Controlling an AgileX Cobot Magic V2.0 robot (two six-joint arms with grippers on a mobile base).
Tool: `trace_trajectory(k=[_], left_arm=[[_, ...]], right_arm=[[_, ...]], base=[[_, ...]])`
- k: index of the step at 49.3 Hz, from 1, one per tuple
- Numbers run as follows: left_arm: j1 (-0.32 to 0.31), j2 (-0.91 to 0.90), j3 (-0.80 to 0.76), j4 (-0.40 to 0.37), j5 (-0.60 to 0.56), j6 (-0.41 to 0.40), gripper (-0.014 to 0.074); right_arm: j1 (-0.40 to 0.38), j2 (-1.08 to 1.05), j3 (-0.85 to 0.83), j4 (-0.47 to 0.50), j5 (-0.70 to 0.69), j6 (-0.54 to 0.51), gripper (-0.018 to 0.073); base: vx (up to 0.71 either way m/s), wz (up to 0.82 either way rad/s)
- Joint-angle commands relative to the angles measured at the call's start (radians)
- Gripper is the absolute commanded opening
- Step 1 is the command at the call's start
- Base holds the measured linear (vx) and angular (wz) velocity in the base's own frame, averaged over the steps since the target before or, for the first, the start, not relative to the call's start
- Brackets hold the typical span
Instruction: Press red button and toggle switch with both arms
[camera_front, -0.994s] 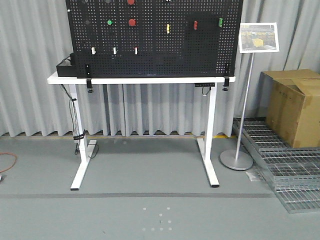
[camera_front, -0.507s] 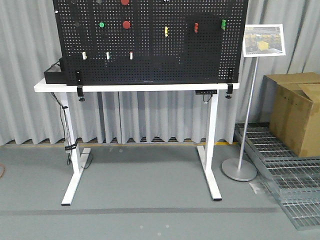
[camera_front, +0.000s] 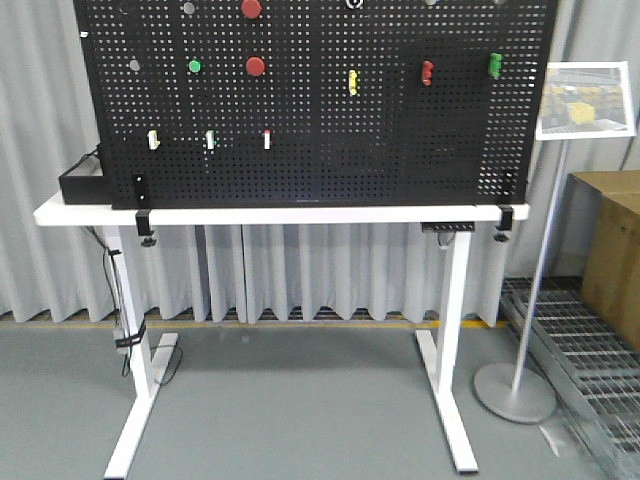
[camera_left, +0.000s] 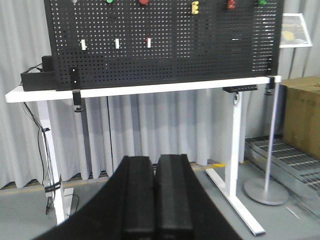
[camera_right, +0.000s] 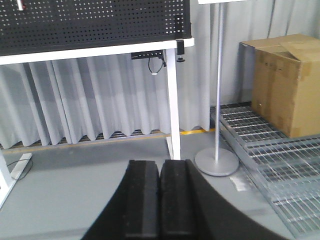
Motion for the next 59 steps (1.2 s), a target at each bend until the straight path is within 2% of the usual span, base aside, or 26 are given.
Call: trace_trajectory(k=[1, 59], left_arm=[[0.002, -0.015, 0.034, -0.002, -0.082, -0.007, 0.0002], [0.002, -0.015, 0.034, -0.002, -0.082, -0.007, 0.0002]], right_arm=[[-0.006, -0.016, 0.011, -0.003, -0.084, -0.005, -0.0003], [-0.006, -0.016, 0.011, -0.003, -0.084, -0.005, -0.0003]], base=[[0.5, 0.04], [0.46, 0.03]])
